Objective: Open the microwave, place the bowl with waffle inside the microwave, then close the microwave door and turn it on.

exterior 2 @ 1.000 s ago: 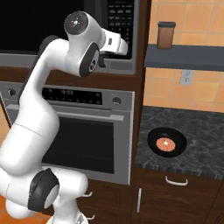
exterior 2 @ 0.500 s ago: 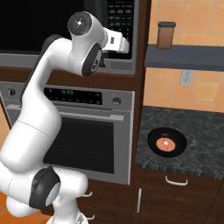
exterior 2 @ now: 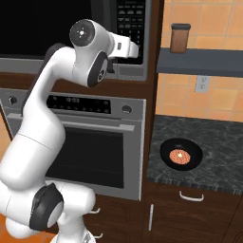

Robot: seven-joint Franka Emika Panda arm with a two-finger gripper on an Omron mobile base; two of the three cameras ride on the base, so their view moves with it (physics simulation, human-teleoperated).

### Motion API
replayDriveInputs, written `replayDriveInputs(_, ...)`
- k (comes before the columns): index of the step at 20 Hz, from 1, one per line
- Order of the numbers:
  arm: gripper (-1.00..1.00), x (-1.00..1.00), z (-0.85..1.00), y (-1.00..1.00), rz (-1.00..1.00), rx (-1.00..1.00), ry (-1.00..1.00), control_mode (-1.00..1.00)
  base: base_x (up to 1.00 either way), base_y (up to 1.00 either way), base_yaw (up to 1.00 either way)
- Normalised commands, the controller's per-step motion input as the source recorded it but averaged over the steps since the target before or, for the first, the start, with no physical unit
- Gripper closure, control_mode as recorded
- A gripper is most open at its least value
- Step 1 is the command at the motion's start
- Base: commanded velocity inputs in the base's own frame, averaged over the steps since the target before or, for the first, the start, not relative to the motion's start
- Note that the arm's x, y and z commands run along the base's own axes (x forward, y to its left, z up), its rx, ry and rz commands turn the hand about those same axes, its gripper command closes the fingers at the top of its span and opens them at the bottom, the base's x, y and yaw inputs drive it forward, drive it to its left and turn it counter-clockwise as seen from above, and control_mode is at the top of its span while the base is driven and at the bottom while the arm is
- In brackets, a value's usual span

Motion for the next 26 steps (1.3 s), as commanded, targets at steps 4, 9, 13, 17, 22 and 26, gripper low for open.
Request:
replayDriveInputs(4,-1.0,0.74,-0.03,0.01,0.0,0.0,-0.03,-1.0,0.0,0.0,0.0)
replayDriveInputs(9,1.0,0.11,-0.04,0.17,-0.01,0.0,-0.07,-1.0,0.0,0.0,0.0)
replayDriveInputs(13,1.0,-0.39,0.0,0.02,-0.15,0.0,-0.01,-1.0,0.0,0.0,0.0)
replayDriveInputs(17,1.0,-0.94,0.0,-0.05,-0.27,0.01,0.0,-1.0,0.0,0.0,0.0)
replayDriveInputs(22,1.0,-1.0,-0.09,-0.02,-0.27,0.03,0.0,-1.0,0.0,0.0,0.0)
replayDriveInputs(26,1.0,-1.0,-0.01,0.0,-0.16,0.08,0.0,-1.0,0.0,0.0,0.0)
